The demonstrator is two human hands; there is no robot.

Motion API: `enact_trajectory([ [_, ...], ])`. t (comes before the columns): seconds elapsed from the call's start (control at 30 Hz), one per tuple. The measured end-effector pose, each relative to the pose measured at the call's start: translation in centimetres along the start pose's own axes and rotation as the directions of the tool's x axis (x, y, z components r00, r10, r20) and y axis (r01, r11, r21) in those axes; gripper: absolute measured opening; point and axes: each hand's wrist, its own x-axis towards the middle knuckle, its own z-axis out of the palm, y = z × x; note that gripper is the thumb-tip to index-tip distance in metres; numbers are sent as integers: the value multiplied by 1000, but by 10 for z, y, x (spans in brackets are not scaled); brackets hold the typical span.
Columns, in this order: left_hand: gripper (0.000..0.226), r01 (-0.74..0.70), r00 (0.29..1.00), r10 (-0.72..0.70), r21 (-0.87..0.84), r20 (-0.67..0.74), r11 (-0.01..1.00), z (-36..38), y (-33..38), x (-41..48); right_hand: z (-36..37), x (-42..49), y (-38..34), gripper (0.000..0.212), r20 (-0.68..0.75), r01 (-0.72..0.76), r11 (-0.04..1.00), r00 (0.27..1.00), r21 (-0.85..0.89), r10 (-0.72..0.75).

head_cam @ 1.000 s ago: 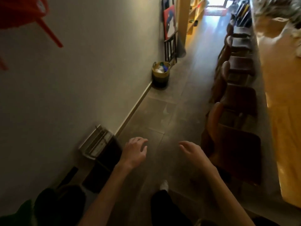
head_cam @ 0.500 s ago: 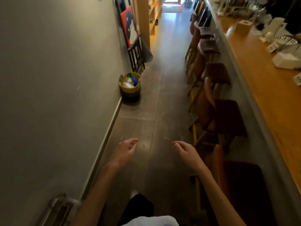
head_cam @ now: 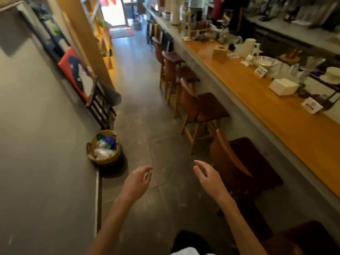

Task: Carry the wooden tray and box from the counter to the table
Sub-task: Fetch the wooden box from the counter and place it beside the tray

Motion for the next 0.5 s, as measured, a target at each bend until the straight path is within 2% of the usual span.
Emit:
enact_trajectory([
  [0.17,30,-182,982,177,85,65,979,-25,4,171,2,117,-11,48,-116,-111,993,987,25,113],
  [0.27,29,-260,964,253,100,83,960,-38,3,277,2,207,-22,43,-143,-144,988,978,55,150],
  [0.37,31,-286,957,277,112,91,952,-63,7,365,2,295,-45,39,-156,-165,984,972,63,174],
  [0.5,31,-301,954,295,160,61,940,-106,2,479,5,422,-92,42,-174,-113,993,978,37,118],
])
